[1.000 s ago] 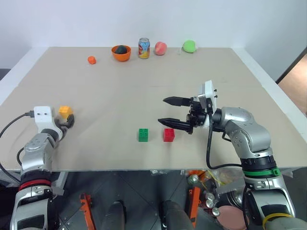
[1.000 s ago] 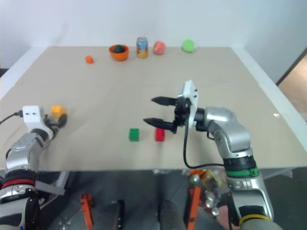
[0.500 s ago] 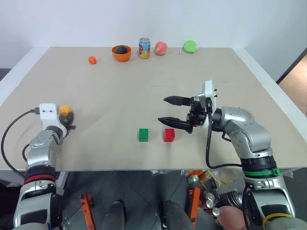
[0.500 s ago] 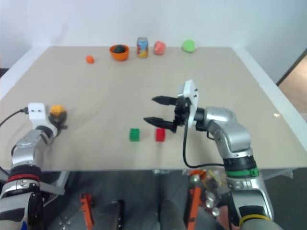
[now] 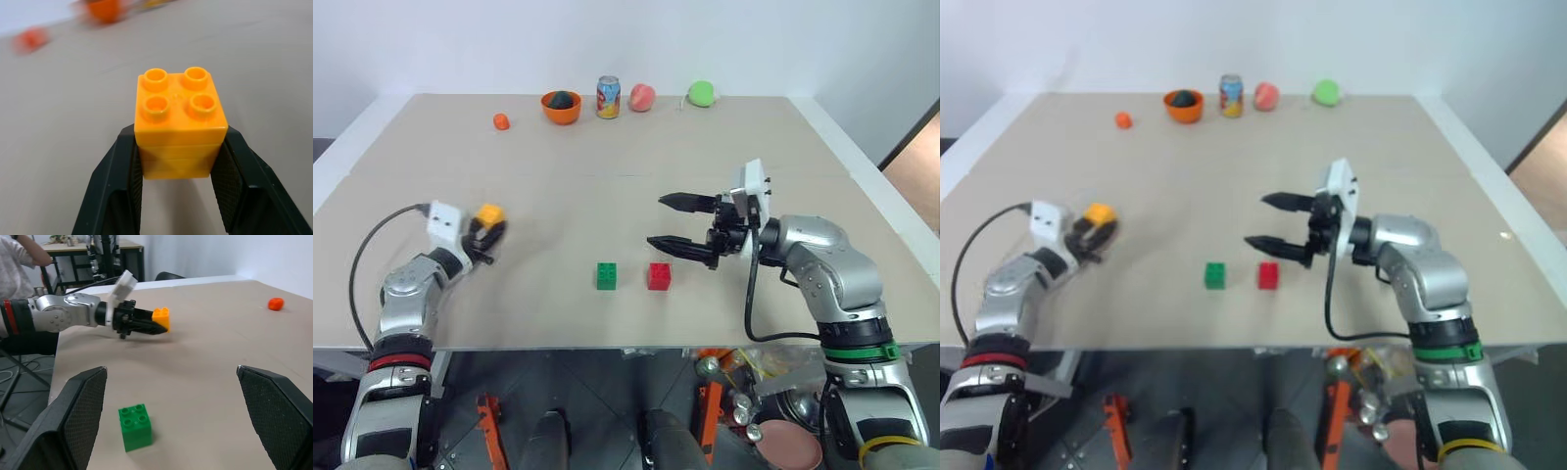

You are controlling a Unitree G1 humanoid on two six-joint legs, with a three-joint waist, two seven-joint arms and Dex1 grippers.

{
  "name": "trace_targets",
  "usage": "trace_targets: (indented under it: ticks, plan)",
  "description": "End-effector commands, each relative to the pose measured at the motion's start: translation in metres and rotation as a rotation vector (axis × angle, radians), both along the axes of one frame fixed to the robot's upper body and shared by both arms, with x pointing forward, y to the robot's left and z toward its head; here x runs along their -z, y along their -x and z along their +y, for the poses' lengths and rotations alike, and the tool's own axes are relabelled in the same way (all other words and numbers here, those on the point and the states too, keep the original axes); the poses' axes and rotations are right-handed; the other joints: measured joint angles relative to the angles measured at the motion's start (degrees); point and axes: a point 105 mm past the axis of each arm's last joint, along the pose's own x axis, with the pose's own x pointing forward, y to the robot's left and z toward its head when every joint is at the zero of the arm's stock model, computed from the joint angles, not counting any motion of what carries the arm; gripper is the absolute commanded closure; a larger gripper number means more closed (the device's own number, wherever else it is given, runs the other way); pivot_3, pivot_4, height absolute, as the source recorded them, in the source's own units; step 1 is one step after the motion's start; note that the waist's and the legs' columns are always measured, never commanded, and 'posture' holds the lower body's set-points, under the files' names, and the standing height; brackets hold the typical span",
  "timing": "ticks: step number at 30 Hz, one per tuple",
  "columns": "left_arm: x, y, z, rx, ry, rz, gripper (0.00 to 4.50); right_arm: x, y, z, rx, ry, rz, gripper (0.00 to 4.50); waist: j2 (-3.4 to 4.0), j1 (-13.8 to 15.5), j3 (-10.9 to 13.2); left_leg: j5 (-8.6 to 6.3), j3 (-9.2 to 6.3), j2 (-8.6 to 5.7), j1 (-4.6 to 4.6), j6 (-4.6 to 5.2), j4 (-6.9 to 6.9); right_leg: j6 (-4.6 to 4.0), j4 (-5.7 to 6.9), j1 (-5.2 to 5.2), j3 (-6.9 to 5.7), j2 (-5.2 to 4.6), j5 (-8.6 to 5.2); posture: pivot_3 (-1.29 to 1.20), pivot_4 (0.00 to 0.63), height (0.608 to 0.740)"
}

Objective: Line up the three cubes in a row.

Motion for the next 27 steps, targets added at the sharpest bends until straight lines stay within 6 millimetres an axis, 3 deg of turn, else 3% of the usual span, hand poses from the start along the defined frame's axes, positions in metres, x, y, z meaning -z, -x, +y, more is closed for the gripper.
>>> trace_targets:
  ticks: [1,3,9,16,27]
  plan:
    - [0.006,0.029,-0.022,0.314,-0.146,0.002,3.17,-0.013,0.008,-0.011,0.005,-0.004,-0.051,0.10,0.00,-0.10,0.00,-0.01,0.04,0.01,0.04,-0.01,-0.04,-0.02,0.00,0.00,0.02,0.00,-0.03,0.00,0.150,0.740]
    - [0.012,0.036,-0.029,0.428,-0.182,0.038,3.17,-0.014,0.008,-0.015,0.023,0.002,-0.057,0.10,0.00,-0.08,0.00,-0.02,0.05,0.02,0.06,-0.01,-0.12,-0.04,0.01,-0.04,0.03,0.01,-0.06,0.00,0.150,0.740]
    - [0.014,0.032,-0.058,0.650,-0.266,0.060,3.17,-0.016,0.013,-0.017,0.040,0.004,-0.066,0.10,0.00,0.16,0.00,-0.01,0.04,0.02,-0.03,0.01,-0.02,-0.04,0.01,-0.05,0.03,0.02,-0.07,0.00,0.150,0.740]
    - [0.011,0.025,-0.076,0.757,-0.274,0.074,3.17,-0.015,0.019,-0.026,0.086,0.011,-0.063,0.10,0.00,0.02,0.00,-0.06,0.05,-0.02,-0.21,0.09,0.14,0.07,-0.01,-0.11,0.05,0.00,-0.10,0.00,0.150,0.740]
    - [0.016,0.025,-0.067,0.748,-0.236,0.121,3.17,-0.014,0.025,-0.034,0.135,0.006,-0.057,0.10,0.00,-0.04,0.00,-0.10,0.02,0.02,-0.25,0.16,0.17,0.09,0.03,-0.18,0.10,0.07,-0.10,0.00,0.150,0.740]
